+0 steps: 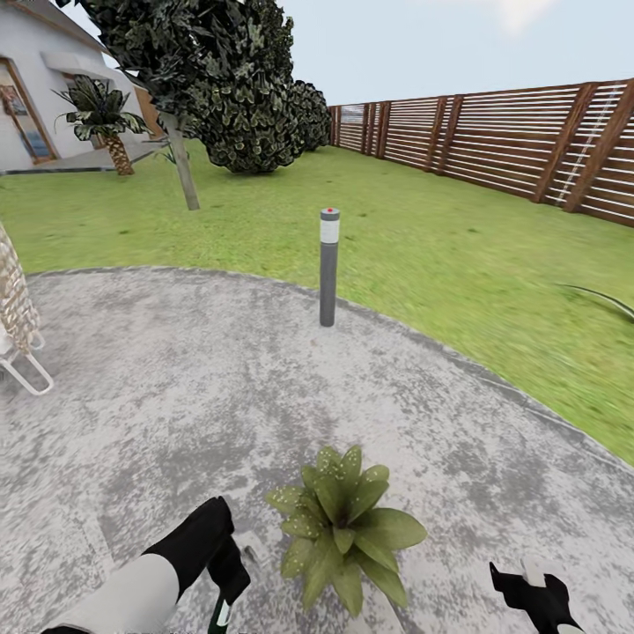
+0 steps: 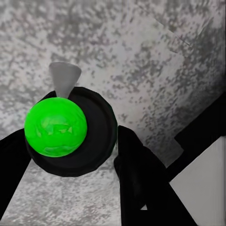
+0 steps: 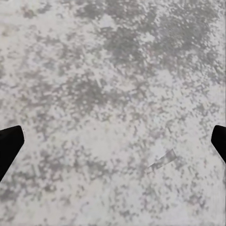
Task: Pick up the pesticide atomizer in the garden and spray insectifuge to fully cover both potted plants in the garden.
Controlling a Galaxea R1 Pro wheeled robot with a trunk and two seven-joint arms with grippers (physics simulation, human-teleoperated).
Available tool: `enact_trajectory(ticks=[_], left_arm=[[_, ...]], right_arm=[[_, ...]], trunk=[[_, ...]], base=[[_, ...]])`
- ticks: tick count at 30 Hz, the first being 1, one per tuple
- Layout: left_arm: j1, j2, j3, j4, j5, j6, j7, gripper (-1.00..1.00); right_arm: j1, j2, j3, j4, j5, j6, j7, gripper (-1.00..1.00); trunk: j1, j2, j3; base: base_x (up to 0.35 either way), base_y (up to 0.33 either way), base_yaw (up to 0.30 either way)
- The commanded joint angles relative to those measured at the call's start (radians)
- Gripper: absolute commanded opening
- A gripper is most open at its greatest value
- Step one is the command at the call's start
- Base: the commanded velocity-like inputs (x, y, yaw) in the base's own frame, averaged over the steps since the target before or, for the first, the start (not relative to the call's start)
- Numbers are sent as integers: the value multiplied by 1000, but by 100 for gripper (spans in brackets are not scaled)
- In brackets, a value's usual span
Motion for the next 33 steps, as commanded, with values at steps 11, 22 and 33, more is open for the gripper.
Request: enact_trajectory(ticks=[11,22,33], left_arm=[[0,0,15,-3,-8,1,-5,-100],[-1,0,12,-28,-8,4,-10,-100],[-23,10,3,-113,-23,18,-172,-100]], right_arm=[[-1,0,-9,0,3,-4,8,100],[-1,0,-9,0,3,-4,8,100],[-1,5,-7,0,3,-4,10,100]], trunk=[[0,0,-1],[0,0,-1],[0,0,-1]], base=[[1,-6,188],[-11,-217,87],[-41,-30,74]])
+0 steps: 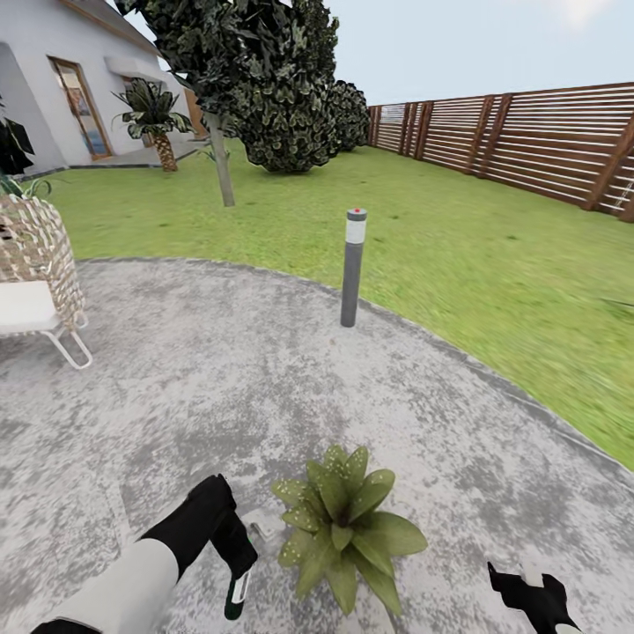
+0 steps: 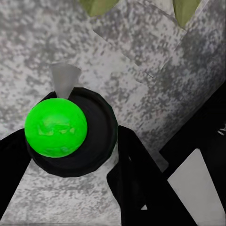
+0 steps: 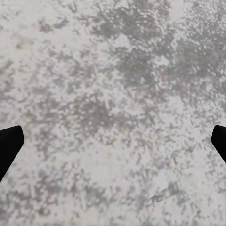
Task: Pick up the pesticide atomizer in the garden and spray insectifuge to fully cover both potted plants in the garden.
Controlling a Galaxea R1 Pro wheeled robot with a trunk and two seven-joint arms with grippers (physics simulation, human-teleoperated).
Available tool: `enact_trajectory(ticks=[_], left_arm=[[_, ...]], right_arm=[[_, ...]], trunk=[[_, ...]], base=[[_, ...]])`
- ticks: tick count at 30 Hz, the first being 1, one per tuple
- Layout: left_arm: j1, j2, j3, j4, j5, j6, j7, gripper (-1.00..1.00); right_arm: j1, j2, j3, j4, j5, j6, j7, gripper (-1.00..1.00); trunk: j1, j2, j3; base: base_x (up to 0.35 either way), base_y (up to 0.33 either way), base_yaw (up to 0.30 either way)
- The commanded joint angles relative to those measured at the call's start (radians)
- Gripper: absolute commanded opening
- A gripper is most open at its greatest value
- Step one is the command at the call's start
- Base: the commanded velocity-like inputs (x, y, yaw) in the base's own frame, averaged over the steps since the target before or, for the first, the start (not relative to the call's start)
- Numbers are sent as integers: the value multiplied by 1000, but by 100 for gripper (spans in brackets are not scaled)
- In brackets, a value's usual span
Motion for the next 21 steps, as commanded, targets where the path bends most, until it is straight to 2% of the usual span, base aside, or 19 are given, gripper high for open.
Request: enact_trajectory(ticks=[1,4,8,13,21], left_arm=[[0,2,0,-1,-6,7,-7,-100],[0,3,1,0,-5,7,-7,-100],[-1,3,2,0,-5,8,-7,-100],[0,3,0,0,-5,8,-7,-100],[1,-2,-3,1,-5,8,-7,-100]], right_arm=[[-1,0,-9,0,3,-4,8,100],[-1,0,-8,0,3,-4,8,100],[-1,0,-9,0,3,-4,8,100],[-1,0,-10,0,3,-4,7,100],[0,0,-10,0,3,-4,7,100]], trunk=[[0,0,-1],[0,0,-1],[0,0,-1],[0,0,-1],[0,0,2]], base=[[0,-98,266],[-49,-213,103],[-231,-196,4],[-101,-60,16],[-3,-2,238]])
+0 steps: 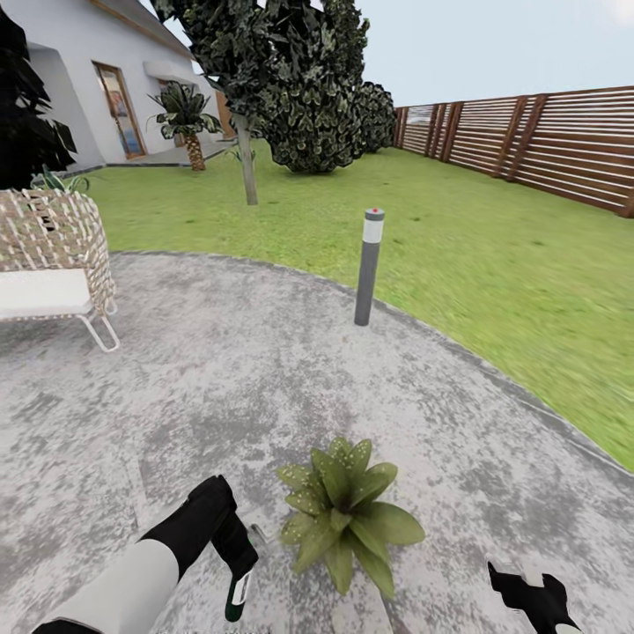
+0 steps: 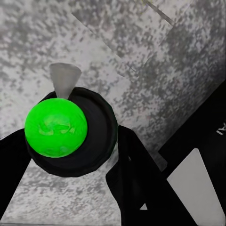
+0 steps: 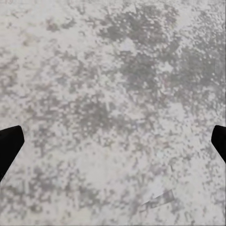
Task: Pick up the pesticide atomizer in the garden and spray insectifuge to fully cover both potted plants in the garden.
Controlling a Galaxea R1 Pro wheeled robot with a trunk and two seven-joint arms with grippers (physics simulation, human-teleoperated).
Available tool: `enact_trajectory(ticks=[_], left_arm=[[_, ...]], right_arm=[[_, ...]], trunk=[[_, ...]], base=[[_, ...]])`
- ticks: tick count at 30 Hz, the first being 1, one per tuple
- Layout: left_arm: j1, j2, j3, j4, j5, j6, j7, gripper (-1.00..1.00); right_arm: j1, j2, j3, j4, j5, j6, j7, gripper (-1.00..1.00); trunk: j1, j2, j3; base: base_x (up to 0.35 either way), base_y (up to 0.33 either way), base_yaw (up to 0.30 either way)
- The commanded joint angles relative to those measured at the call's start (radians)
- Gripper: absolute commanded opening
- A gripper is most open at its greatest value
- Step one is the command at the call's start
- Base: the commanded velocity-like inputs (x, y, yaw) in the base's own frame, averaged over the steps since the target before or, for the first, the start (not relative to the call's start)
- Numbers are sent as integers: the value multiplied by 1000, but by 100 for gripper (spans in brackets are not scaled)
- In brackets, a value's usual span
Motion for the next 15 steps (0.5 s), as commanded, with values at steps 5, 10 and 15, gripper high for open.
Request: enact_trajectory(ticks=[5,10,15], left_arm=[[-13,4,0,-4,-10,6,-61,-100],[-59,-3,1,-6,-183,7,-232,-100],[-59,-8,4,-6,-191,9,-235,-100]], right_arm=[[-1,0,-8,0,3,-4,8,100],[0,-5,-8,2,5,-4,10,100],[0,-4,-8,1,4,-4,9,100]], trunk=[[0,0,1],[0,0,2],[0,0,2]], base=[[0,-144,268],[0,-104,51],[0,-46,20]])
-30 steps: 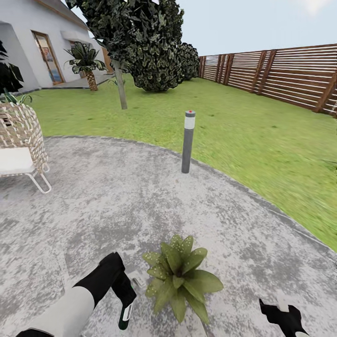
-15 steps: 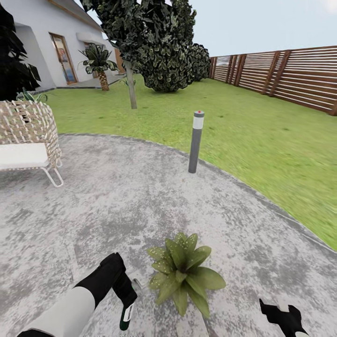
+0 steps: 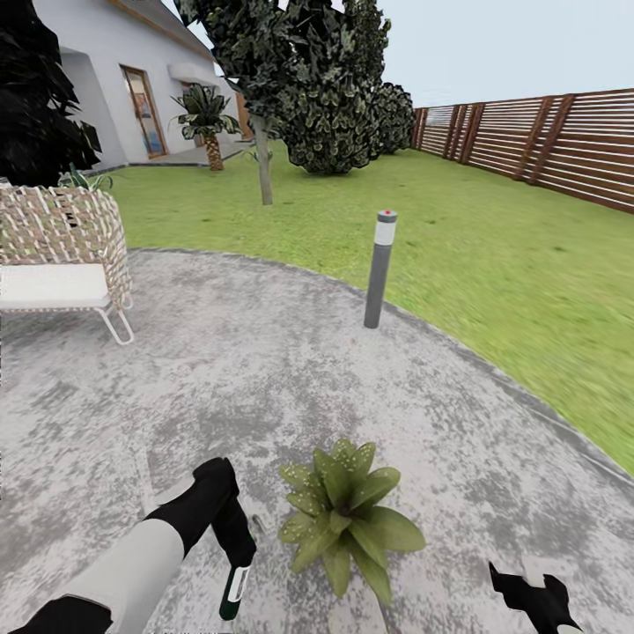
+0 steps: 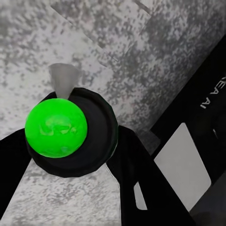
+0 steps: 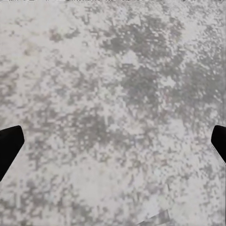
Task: Pick up the pesticide atomizer in the garden and spray insectifuge to fully cover both potted plants in the garden.
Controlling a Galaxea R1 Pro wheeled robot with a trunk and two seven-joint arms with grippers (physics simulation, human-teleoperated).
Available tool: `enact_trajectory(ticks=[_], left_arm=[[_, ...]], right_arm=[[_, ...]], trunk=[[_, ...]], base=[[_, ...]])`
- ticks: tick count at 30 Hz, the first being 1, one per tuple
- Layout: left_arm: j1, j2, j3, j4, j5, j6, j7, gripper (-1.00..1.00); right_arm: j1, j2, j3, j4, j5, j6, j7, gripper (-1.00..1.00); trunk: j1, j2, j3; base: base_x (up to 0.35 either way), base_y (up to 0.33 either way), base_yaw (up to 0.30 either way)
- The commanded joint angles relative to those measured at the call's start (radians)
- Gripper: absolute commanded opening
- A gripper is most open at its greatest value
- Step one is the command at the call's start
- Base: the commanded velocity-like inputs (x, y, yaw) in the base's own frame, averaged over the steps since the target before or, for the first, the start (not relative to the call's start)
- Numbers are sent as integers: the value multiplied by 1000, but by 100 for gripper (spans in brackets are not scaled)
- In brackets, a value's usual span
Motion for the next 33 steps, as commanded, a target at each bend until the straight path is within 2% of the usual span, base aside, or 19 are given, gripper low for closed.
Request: enact_trajectory(ticks=[1,8,15,24,27,33], left_arm=[[0,-1,0,-1,-7,9,-7,-100],[0,-1,0,-1,-7,9,-7,-100],[5,4,1,0,-7,9,-7,-100],[12,2,0,2,-7,9,-6,-100],[12,1,0,1,-7,9,-6,-100],[12,1,0,1,-7,9,-6,-100]], right_arm=[[-1,1,-8,0,3,-4,7,100],[-1,-2,-9,0,2,-4,7,100],[13,1,-7,-2,2,-4,8,100],[13,1,-8,-2,2,-4,7,100],[13,1,-7,-1,2,-4,7,100],[13,3,-7,-1,3,-4,7,100]], trunk=[[0,0,-1],[0,0,-1],[0,0,-1],[0,0,-1],[0,0,-1],[0,0,-1]], base=[[0,-233,201],[-14,-254,202],[-4,-14,23],[0,-2,263],[63,-185,244],[26,-263,30]])
